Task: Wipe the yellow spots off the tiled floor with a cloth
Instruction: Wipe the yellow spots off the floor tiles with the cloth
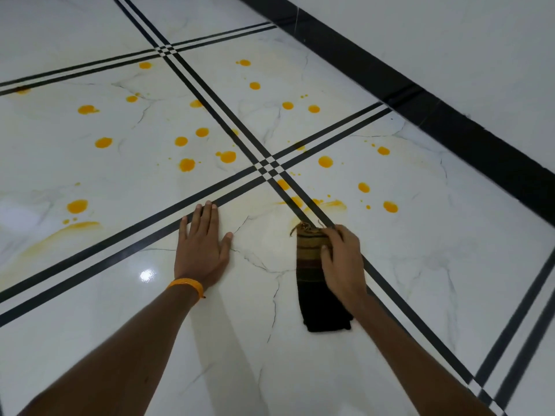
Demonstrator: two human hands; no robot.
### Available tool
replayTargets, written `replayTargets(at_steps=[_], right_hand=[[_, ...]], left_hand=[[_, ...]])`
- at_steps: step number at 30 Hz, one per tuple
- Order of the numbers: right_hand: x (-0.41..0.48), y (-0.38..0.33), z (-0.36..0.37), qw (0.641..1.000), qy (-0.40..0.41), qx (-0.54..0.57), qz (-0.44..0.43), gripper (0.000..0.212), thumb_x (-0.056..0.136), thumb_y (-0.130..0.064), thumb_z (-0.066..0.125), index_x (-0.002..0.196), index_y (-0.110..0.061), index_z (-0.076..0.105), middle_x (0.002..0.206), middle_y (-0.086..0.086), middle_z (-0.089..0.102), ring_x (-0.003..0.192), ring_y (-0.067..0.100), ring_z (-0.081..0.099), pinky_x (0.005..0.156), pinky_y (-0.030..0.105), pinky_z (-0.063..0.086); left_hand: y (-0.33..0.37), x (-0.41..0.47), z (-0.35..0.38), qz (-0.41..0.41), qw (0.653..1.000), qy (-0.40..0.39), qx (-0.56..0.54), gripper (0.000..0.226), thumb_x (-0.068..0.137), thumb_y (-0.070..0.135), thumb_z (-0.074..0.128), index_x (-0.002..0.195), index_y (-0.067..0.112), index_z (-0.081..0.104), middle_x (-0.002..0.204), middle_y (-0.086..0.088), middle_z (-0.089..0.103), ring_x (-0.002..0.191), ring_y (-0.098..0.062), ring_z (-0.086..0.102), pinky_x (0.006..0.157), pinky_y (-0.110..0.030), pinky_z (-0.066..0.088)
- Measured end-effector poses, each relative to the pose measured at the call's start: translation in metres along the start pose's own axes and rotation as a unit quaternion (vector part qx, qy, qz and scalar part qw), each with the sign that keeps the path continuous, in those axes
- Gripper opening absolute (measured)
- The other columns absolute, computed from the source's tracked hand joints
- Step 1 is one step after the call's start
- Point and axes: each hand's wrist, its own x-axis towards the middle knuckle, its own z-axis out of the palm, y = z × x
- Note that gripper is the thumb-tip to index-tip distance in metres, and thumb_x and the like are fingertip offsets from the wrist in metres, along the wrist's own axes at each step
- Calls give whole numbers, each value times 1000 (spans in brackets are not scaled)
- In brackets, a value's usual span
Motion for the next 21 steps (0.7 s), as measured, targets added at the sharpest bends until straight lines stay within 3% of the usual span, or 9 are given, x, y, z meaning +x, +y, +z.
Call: replayTargets(at_steps=[2, 4, 7, 10, 14, 18, 21], right_hand=[[13, -17, -5, 997, -21, -19, 70, 44, 98, -15, 58, 141, -9, 50, 136, 15, 48, 128, 29, 45, 107, 38, 43], [21, -28, -8, 991, -68, 32, 114, 43, 94, -10, 62, 136, -6, 52, 123, 15, 57, 115, 29, 56, 95, 38, 50], [31, -27, -20, 978, -109, 75, 158, 21, 85, -13, 72, 104, -6, 70, 96, 9, 71, 93, 27, 69, 78, 38, 58], [46, -25, -50, 969, -120, 143, 163, 10, 78, -14, 80, 86, -11, 74, 91, 8, 74, 93, 27, 70, 72, 31, 54], [69, -43, -111, 966, -75, 233, 82, 9, 83, -9, 78, 89, -10, 72, 92, 12, 73, 91, 23, 70, 79, 34, 54], [72, -68, -153, 977, -26, 195, -76, 10, 89, -8, 73, 93, -16, 72, 82, -2, 67, 73, 2, 59, 68, 9, 44], [56, -66, -143, 977, -16, 154, -148, 21, 85, 1, 73, 98, -16, 73, 87, -1, 66, 78, 8, 59, 70, 11, 44]], left_hand=[[0, -1, -1, -1, 1000, 3, -1, 73, 100, 51, 16, 160, 8, 12, 168, -8, 12, 156, -22, 7, 126, -47, 7], [0, -1, -1, 0, 1000, 4, -2, 74, 100, 51, 16, 160, 8, 13, 168, -9, 13, 156, -23, 7, 126, -47, 8], [0, -1, -1, 0, 1000, 7, -7, 74, 100, 50, 17, 159, 7, 15, 167, -10, 15, 155, -24, 10, 126, -48, 10], [0, -1, -2, 0, 1000, 8, -11, 74, 100, 50, 18, 159, 7, 16, 167, -10, 16, 155, -25, 11, 126, -49, 11], [2, 0, -4, -3, 1000, 8, 2, 74, 99, 50, 18, 159, 6, 18, 167, -10, 17, 155, -26, 14, 125, -49, 12], [2, -1, -4, -4, 1000, 2, -5, 74, 99, 51, 17, 159, 7, 16, 167, -10, 16, 155, -25, 12, 126, -49, 10], [2, -1, -3, -7, 1000, 1, -5, 74, 99, 51, 16, 159, 8, 15, 167, -9, 15, 155, -24, 11, 126, -49, 10]])
